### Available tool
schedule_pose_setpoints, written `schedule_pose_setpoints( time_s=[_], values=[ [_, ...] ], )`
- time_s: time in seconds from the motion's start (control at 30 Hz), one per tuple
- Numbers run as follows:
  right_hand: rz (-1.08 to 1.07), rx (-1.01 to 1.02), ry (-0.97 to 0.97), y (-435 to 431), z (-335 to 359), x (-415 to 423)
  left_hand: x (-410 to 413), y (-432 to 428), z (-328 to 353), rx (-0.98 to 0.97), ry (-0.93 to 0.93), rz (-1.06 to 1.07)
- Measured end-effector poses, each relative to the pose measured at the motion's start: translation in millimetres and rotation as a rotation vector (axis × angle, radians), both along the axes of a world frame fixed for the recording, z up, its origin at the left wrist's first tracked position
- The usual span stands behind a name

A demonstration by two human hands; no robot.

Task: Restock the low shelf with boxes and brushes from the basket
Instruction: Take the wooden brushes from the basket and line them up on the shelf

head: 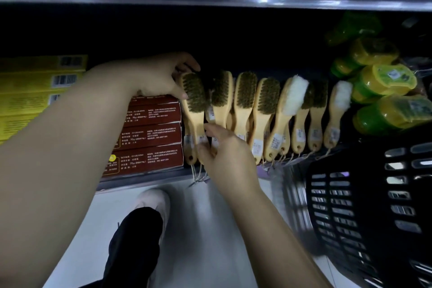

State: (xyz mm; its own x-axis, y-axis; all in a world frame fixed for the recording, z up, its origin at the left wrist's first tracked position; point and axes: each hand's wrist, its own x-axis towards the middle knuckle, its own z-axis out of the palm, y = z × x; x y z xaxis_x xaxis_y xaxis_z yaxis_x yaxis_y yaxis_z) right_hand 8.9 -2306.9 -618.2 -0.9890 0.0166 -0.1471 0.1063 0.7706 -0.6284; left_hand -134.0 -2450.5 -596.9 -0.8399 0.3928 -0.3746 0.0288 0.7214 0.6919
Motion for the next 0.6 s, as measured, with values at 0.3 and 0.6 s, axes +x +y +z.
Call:
schedule_pose_setpoints(
  time_s=[0.3,0.6],
  values=[
    [-0.040,0.009,-0.198,-16,2,-23,-6,-4,1,-0.049,0.044,-0.053],
    [-0.111,-0.063,-0.174,-20,-2,-26,-4,5,0,-0.125,0.136,-0.069]
  ],
)
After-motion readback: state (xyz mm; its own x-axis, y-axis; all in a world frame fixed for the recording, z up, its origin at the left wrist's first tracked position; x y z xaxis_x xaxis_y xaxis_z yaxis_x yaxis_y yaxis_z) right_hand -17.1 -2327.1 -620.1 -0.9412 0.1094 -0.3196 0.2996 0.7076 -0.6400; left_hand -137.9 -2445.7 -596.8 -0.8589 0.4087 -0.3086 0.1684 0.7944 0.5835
